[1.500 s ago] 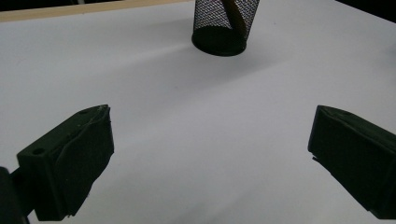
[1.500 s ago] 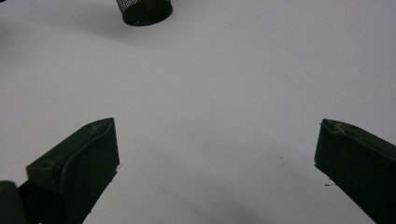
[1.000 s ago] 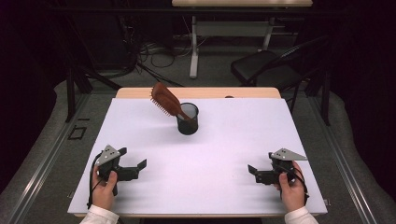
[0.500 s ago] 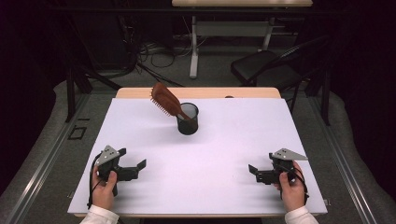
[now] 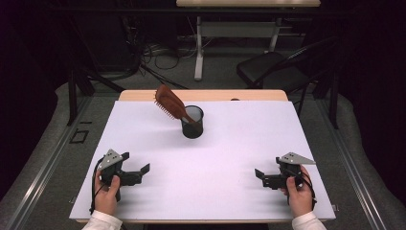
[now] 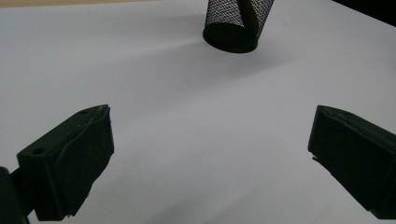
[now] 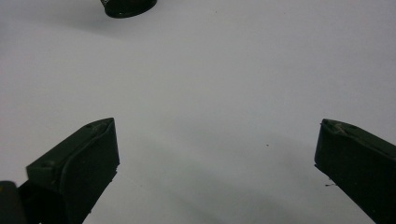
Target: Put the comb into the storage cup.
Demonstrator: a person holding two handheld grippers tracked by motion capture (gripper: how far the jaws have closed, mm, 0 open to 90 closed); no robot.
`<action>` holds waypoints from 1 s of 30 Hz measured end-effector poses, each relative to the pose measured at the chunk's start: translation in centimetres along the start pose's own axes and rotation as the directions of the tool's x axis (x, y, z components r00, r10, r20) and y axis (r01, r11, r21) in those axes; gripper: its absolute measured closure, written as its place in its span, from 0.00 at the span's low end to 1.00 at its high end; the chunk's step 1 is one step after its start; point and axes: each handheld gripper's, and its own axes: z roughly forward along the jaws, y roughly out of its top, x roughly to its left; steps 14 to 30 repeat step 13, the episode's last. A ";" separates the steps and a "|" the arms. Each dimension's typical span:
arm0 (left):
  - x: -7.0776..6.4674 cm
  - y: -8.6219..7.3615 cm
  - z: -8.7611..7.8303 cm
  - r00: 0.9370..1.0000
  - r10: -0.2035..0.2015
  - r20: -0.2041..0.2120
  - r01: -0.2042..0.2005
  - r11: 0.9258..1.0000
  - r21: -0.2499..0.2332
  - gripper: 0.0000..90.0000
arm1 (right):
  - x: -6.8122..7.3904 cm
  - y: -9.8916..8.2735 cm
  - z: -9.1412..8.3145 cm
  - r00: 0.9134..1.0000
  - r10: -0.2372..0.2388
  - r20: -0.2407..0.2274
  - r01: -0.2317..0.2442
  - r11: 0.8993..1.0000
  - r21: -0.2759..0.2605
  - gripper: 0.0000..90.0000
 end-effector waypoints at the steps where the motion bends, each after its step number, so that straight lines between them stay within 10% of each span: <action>1: 0.0 0.0 0.0 1.000 0.000 -0.002 0.000 1.000 0.000 0.00 | 0.0 0.0 0.0 1.000 0.000 0.000 0.000 1.000 0.000 0.00; 30: 0.3 0.1 -0.4 1.000 -0.022 -0.011 0.021 1.000 -0.017 0.00 | -0.3 0.1 -0.1 1.000 0.000 0.012 0.000 1.000 -0.013 0.00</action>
